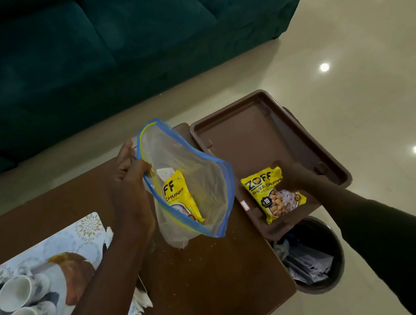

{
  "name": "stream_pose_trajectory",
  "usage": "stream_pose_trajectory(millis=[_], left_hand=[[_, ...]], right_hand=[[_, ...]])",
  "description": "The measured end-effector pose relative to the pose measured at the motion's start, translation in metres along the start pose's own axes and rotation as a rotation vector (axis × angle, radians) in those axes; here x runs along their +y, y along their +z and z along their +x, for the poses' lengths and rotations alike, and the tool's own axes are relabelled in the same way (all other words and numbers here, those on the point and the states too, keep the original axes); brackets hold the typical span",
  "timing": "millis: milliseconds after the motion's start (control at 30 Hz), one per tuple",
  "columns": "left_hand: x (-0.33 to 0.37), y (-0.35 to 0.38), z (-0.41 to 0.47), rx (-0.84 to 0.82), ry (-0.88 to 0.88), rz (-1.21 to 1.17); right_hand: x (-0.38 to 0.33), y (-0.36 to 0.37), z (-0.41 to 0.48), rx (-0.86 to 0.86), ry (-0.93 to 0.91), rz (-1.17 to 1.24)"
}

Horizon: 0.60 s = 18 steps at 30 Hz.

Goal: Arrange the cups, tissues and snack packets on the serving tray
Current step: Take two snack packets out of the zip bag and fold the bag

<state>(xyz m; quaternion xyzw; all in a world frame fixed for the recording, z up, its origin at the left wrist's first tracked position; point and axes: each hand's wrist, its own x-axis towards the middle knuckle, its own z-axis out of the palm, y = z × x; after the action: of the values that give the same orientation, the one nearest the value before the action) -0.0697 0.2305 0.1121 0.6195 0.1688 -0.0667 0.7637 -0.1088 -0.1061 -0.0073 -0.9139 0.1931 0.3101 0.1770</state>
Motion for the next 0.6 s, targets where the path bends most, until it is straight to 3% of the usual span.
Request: stream_pose_trajectory(millis=[67, 167, 267, 333, 433, 500, 600], left_hand=[[0.000, 0.001, 0.001, -0.006, -0.011, 0.006], [0.001, 0.001, 0.002, -0.012, -0.024, -0.002], [0.004, 0.004, -0.001, 0.000, -0.011, -0.013], [0.008, 0.006, -0.004, 0.009, 0.020, 0.015], [0.011, 0.006, -0.005, 0.023, 0.055, 0.055], [0.012, 0.003, -0.003, 0.023, 0.068, 0.073], [0.012, -0.001, -0.004, 0.022, 0.087, 0.084]], right_hand=[[0.000, -0.003, 0.000, 0.008, 0.000, -0.019], [-0.014, -0.026, -0.005, 0.175, -0.053, -0.021], [-0.055, -0.065, -0.027, 0.413, -0.172, 0.120], [-0.091, -0.091, -0.053, 0.451, -0.308, 0.288], [-0.144, -0.120, -0.110, 0.325, -0.588, 0.624], [-0.169, -0.130, -0.145, 0.175, -0.744, 0.724], [-0.194, -0.109, -0.164, -0.221, -0.699, 0.676]])
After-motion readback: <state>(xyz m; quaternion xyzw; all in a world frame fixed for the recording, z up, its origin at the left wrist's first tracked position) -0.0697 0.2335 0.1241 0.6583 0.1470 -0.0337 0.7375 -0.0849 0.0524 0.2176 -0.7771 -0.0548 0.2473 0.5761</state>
